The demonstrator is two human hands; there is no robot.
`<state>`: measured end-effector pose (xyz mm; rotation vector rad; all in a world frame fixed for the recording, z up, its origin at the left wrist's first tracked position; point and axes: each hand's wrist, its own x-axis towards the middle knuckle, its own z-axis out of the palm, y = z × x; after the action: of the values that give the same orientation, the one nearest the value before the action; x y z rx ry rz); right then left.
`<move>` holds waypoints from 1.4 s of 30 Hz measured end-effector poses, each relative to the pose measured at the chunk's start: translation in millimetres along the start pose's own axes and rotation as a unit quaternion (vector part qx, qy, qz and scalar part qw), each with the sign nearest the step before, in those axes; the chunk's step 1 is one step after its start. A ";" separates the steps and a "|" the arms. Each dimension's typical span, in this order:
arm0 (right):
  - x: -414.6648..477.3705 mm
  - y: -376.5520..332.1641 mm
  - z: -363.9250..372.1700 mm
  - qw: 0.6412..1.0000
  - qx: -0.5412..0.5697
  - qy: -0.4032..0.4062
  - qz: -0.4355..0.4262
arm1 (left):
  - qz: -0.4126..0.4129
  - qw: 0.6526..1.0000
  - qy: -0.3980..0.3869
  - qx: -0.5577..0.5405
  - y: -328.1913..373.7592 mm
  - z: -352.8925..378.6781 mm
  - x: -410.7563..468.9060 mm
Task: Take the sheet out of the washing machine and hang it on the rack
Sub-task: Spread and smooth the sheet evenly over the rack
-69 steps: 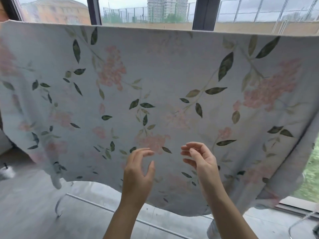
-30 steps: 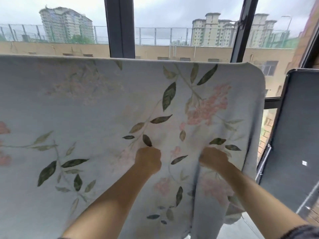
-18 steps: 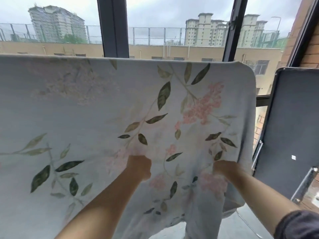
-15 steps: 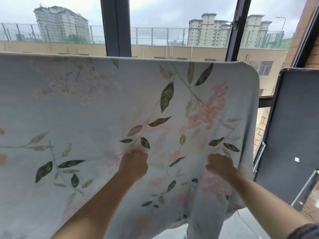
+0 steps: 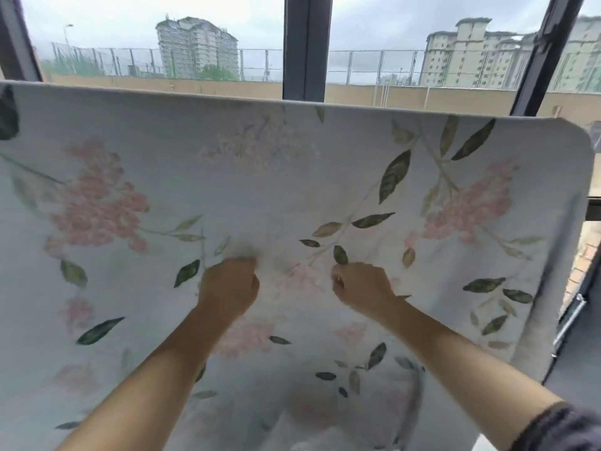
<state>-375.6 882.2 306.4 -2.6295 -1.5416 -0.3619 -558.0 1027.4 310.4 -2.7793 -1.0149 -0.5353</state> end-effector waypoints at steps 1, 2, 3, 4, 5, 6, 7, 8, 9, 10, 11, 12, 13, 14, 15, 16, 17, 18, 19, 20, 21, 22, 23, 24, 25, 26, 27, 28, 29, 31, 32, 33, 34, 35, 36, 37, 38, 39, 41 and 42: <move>6.0 -13.5 -11.9 0.994 0.036 0.104 -0.006 | 0.008 0.993 0.112 -0.027 -10.8 -10.9 0.2; 11.5 -26.3 -24.3 0.976 0.073 0.205 -0.023 | 0.024 0.977 0.207 -0.038 -20.1 -20.1 2.8; 15.6 -45.4 -35.5 0.949 0.105 0.294 -0.045 | 0.038 0.956 0.290 -0.033 -34.4 -29.1 2.4; 20.0 -59.6 -40.9 0.919 0.121 0.371 -0.059 | 0.041 0.941 0.335 -0.022 -45.1 -35.3 2.4; 24.2 -75.2 -43.6 0.899 0.114 0.418 -0.057 | 0.035 0.940 0.339 -0.001 -58.7 -39.2 2.6; 28.3 -89.7 -41.6 0.896 0.084 0.434 -0.043 | 0.026 0.953 0.300 0.024 -74.4 -38.8 2.3; 31.5 -101.4 -32.1 0.920 0.031 0.390 -0.022 | 0.019 0.972 0.226 0.056 -90.5 -31.9 1.0; 33.0 -112.5 -14.9 0.957 -0.031 0.289 -0.003 | 0.009 0.989 0.119 0.087 -106.2 -20.6 -2.9; 29.2 -130.5 3.0 0.987 -0.072 0.142 0.010 | -0.003 0.994 -0.009 0.105 -127.5 -8.0 -12.9; 23.2 -137.5 19.8 0.996 -0.079 -0.022 0.022 | -0.023 0.985 -0.140 0.103 -136.0 2.0 -22.4; 13.1 -153.7 31.6 0.984 -0.060 -0.166 0.034 | -0.038 0.968 -0.232 0.084 -149.5 8.0 -35.2; 5.7 -164.4 37.7 0.970 -0.034 -0.234 0.045 | -0.036 0.964 -0.256 0.055 -158.9 11.3 -44.6; -1.8 -175.4 35.0 0.972 -0.009 -0.228 0.048 | -0.026 0.971 -0.233 0.039 -167.6 10.4 -53.0; -5.5 -185.6 28.8 0.982 0.010 -0.180 0.051 | -0.016 0.983 -0.179 0.028 -175.2 6.3 -59.2; -5.2 -191.1 18.9 0.993 0.030 -0.104 0.047 | 0.000 0.995 -0.095 0.019 -178.2 1.4 -59.4; -2.3 -201.6 5.0 0.998 0.053 -0.017 0.037 | 0.020 1.000 0.004 0.004 -182.9 -7.5 -58.7; 0.6 -212.9 -11.5 0.993 0.085 0.080 0.018 | 0.038 0.995 0.092 -0.005 -186.4 -17.8 -56.1; 5.5 -220.5 -27.5 0.978 0.105 0.180 -0.004 | 0.054 0.982 0.181 -0.007 -186.5 -27.4 -51.2; 10.4 -233.0 -41.1 0.955 0.106 0.276 -0.026 | 0.058 0.964 0.260 -0.014 -191.6 -36.4 -48.4; 16.2 -241.1 -49.2 0.927 0.093 0.361 -0.040 | 0.048 0.950 0.306 -0.020 -195.0 -43.5 -44.7; 22.2 -247.6 -55.4 0.910 0.073 0.407 -0.038 | 0.032 0.951 0.306 -0.015 -200.0 -48.5 -41.6; 28.7 -248.7 -50.9 0.917 0.037 0.397 -0.025 | 0.015 0.965 0.263 0.003 -206.7 -47.0 -39.0; 31.6 -250.8 -42.0 0.946 -0.010 0.325 -0.009 | 0.001 0.983 0.179 0.033 -214.4 -41.0 -38.4; 31.9 -251.6 -27.3 0.978 -0.045 0.206 0.002 | -0.011 0.997 0.056 0.055 -220.4 -29.9 -41.6; 27.8 -253.3 -14.2 0.997 -0.052 0.062 0.015 | -0.018 0.995 -0.081 0.058 -224.7 -19.0 -48.0; 20.3 -256.2 -4.5 0.997 -0.038 -0.056 0.031 | -0.027 0.979 -0.196 0.045 -226.4 -11.8 -55.2; 14.9 -259.2 0.2 0.991 -0.001 -0.128 0.046 | -0.036 0.970 -0.238 0.022 -227.1 -7.1 -60.8; 11.7 -260.0 -0.4 0.990 0.030 -0.127 0.050 | -0.039 0.978 -0.207 -0.004 -227.4 -7.2 -65.4; 11.1 -260.2 -5.9 0.994 0.043 -0.091 0.042 | -0.037 0.990 -0.130 -0.027 -226.7 -11.0 -67.8; 20.0 -259.7 -25.3 0.992 0.080 0.097 0.018 | -0.009 0.993 0.097 -0.065 -223.9 -26.6 -60.5; 26.5 -260.4 -35.5 0.972 0.100 0.211 -0.007 | 0.008 0.979 0.192 -0.065 -222.5 -36.7 -52.9; 32.3 -262.2 -44.2 0.943 0.103 0.313 -0.040 | 0.023 0.961 0.271 -0.057 -221.7 -43.7 -44.9; 39.9 -263.0 -46.8 0.917 0.095 0.382 -0.062 | 0.025 0.946 0.319 -0.042 -222.5 -50.4 -36.6; 44.0 -263.2 -49.2 0.907 0.073 0.410 -0.066 | 0.012 0.946 0.323 -0.026 -223.8 -53.0 -30.8; 49.8 -261.1 -42.4 0.920 0.034 0.386 -0.061 | 0.001 0.959 0.282 -0.005 -226.6 -49.3 -26.0; 52.7 -259.6 -28.9 0.948 -0.013 0.313 -0.050 | -0.008 0.979 0.201 0.027 -229.6 -38.8 -24.5; 50.7 -258.5 -12.8 0.981 -0.053 0.184 -0.038 | -0.013 0.995 0.081 0.055 -234.2 -22.8 -26.1; 46.0 -257.7 6.0 0.997 -0.068 0.026 -0.026 | -0.018 0.996 -0.061 0.066 -237.6 -7.2 -31.9; 35.7 -259.6 30.8 0.982 -0.019 -0.186 -0.006 | -0.051 0.963 -0.261 0.034 -242.2 12.5 -44.3; 33.2 -260.7 34.0 0.984 0.017 -0.177 -0.011 | -0.064 0.967 -0.245 0.007 -245.2 15.5 -49.1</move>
<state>-580.7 1045.3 266.5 -2.7639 -1.6483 0.1420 -746.7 1189.3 278.9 -2.9122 -1.2827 0.1666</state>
